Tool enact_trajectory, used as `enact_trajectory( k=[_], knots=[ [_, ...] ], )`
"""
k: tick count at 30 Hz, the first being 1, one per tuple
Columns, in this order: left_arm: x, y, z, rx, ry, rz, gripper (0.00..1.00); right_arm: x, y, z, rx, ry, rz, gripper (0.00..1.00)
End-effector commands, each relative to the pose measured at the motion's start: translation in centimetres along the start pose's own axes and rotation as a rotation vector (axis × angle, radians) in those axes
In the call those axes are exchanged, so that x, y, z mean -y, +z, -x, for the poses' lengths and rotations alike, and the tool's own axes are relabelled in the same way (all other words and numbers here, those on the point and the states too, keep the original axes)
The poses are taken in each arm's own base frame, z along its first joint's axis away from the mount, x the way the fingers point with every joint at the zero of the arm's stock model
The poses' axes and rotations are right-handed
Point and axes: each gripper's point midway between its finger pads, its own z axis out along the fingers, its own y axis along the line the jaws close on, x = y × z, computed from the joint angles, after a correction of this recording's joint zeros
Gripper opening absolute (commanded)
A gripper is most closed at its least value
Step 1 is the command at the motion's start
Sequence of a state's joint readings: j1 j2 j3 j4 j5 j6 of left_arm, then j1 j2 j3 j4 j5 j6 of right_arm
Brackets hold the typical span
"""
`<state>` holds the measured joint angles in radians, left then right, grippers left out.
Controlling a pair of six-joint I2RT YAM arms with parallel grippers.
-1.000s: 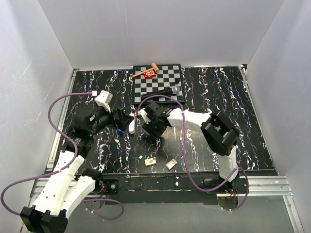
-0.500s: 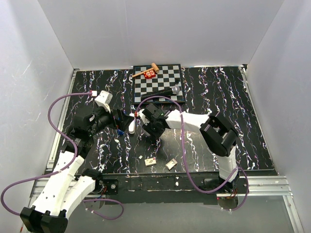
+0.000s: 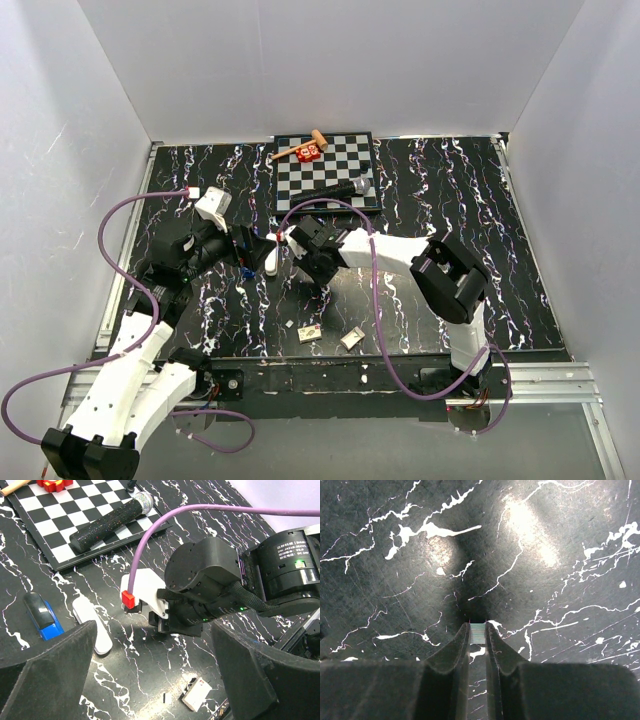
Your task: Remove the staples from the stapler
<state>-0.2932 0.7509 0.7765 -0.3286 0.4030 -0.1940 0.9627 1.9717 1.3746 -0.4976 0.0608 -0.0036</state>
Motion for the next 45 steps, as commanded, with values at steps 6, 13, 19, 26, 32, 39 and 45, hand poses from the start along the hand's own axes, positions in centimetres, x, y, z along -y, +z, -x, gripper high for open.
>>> enact_trajectory(
  k=[6, 13, 19, 26, 32, 39, 45],
  knots=[
    [0.4, -0.2, 0.1, 0.013, 0.012, -0.018, 0.98, -0.3, -3.8, -1.1, -0.02, 0.058, -0.01, 0.14],
    [0.4, -0.5, 0.2, 0.02, 0.014, -0.013, 0.98, -0.9, -7.8, -3.4, -0.001, 0.099, 0.0, 0.14],
    [0.5, -0.5, 0.2, 0.017, 0.012, -0.016, 0.98, -1.7, -10.0, -6.1, -0.008, 0.164, -0.006, 0.15],
    [0.3, -0.7, 0.2, 0.022, 0.009, 0.0, 0.98, -4.0, -11.5, -7.6, 0.027, 0.211, 0.024, 0.15],
    [0.2, -0.7, 0.2, 0.023, 0.007, 0.011, 0.98, -5.3, -11.2, -9.1, 0.021, 0.254, 0.022, 0.14],
    [0.0, -0.8, 0.0, 0.02, 0.005, 0.019, 0.98, -6.1, -10.5, -10.2, 0.019, 0.317, 0.013, 0.14],
    [0.0, -0.8, 0.0, 0.02, 0.005, 0.021, 0.98, -6.5, -9.9, -10.8, 0.006, 0.344, -0.002, 0.14]
  ],
)
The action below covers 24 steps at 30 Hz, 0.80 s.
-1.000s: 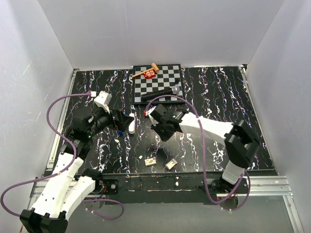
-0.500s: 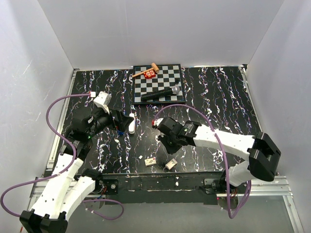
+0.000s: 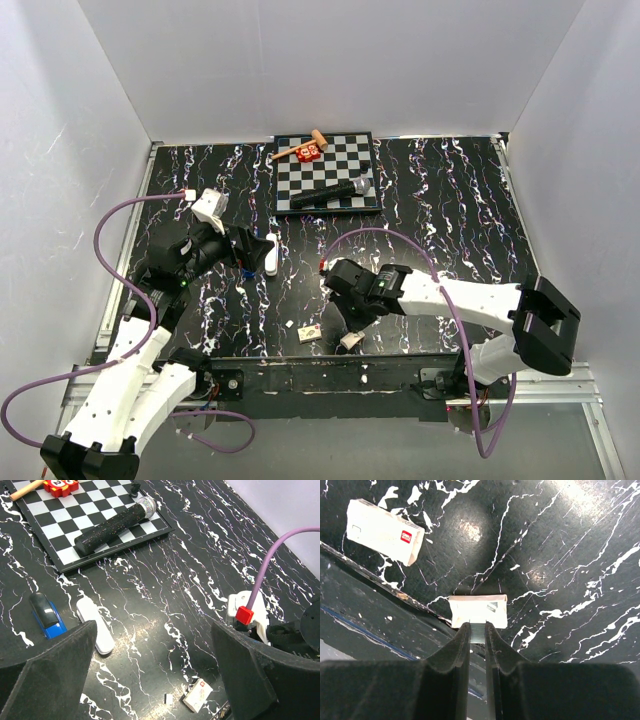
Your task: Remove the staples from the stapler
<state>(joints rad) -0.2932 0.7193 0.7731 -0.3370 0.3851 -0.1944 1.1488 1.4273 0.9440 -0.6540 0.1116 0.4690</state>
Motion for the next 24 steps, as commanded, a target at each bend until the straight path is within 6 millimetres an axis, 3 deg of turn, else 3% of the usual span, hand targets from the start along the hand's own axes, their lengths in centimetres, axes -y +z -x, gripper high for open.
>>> enact_trajectory(
  k=[1, 24],
  knots=[
    [-0.1, -0.2, -0.3, -0.002, -0.003, 0.009, 0.98, -0.5, 0.1, 0.6, 0.048, 0.047, -0.007, 0.14],
    [-0.3, 0.2, -0.6, -0.019, -0.01, 0.012, 0.98, -0.6, 1.4, -1.7, -0.03, 0.051, -0.051, 0.14]
  ],
)
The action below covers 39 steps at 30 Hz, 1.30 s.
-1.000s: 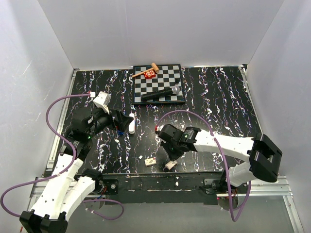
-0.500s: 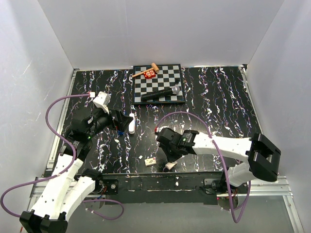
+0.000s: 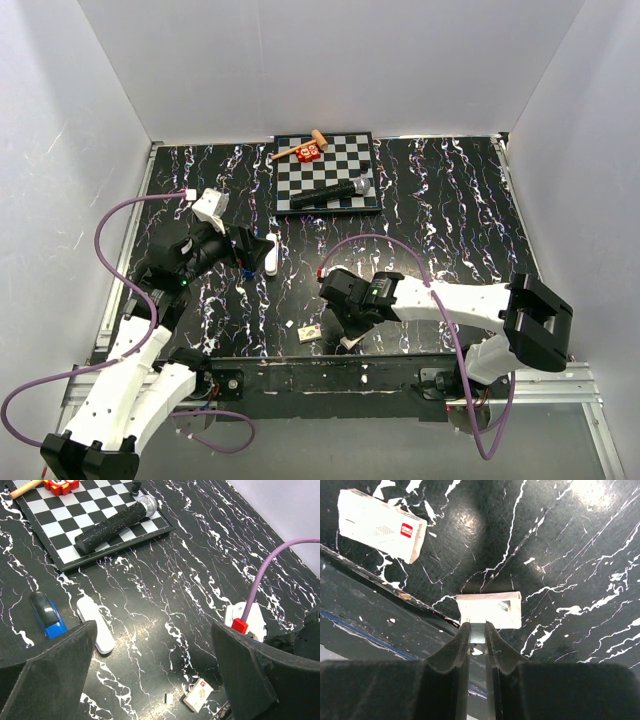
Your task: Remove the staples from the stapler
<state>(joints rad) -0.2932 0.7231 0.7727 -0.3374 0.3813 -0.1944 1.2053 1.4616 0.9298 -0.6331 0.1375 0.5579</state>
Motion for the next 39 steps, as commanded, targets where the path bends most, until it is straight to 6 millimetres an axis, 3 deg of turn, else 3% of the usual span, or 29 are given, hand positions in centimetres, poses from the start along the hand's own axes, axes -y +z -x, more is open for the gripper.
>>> enact_trajectory(
  k=[1, 21, 39],
  knots=[
    [-0.2, 0.1, -0.6, -0.018, -0.01, 0.006, 0.98, 0.6, 0.4, -0.6, -0.014, 0.021, -0.036, 0.14],
    [-0.4, 0.3, -0.7, -0.026, -0.009, 0.014, 0.98, 0.8, 1.7, -0.6, -0.028, 0.016, -0.069, 0.17],
    [-0.3, 0.2, -0.7, -0.024, -0.008, 0.009, 0.98, 0.8, 1.5, 0.1, -0.011, 0.015, -0.082, 0.25]
  ],
)
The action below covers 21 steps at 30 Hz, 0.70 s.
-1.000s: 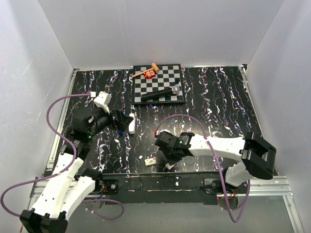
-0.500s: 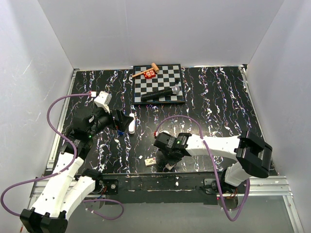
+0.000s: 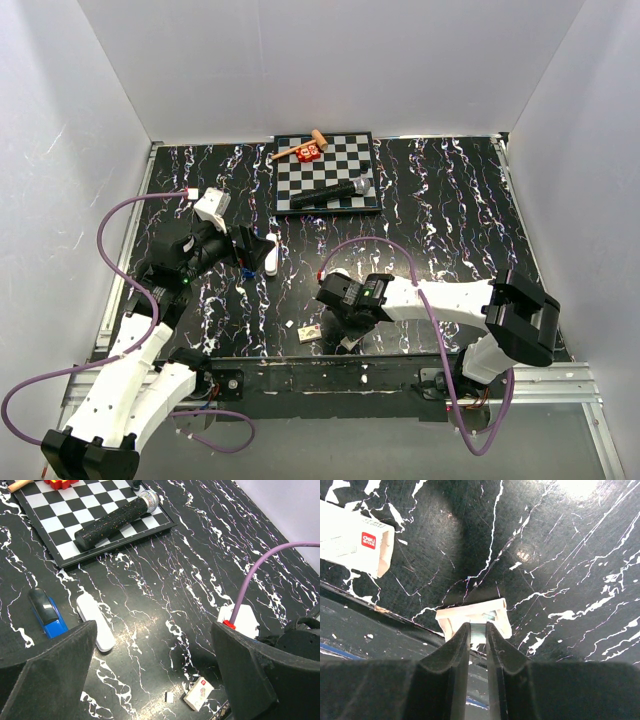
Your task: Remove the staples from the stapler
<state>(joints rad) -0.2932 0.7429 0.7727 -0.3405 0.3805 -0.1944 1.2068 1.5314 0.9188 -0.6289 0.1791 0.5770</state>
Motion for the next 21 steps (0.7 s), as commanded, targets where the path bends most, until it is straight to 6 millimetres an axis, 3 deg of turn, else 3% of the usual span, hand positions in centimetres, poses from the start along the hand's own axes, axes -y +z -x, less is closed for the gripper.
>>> enact_trajectory(
  k=[1, 11, 21],
  knots=[
    [0.0, -0.1, -0.2, -0.004, 0.0, 0.004, 0.98, -0.3, -0.3, 0.9, 0.03, 0.005, -0.008, 0.26],
    [0.1, -0.2, -0.2, -0.001, 0.003, 0.001, 0.98, -0.5, -1.0, 1.5, 0.059, 0.011, 0.004, 0.36],
    [0.0, -0.2, -0.2, -0.003, 0.0, 0.004, 0.98, -1.1, -4.8, 4.9, 0.172, -0.017, 0.022, 0.4]
  ],
)
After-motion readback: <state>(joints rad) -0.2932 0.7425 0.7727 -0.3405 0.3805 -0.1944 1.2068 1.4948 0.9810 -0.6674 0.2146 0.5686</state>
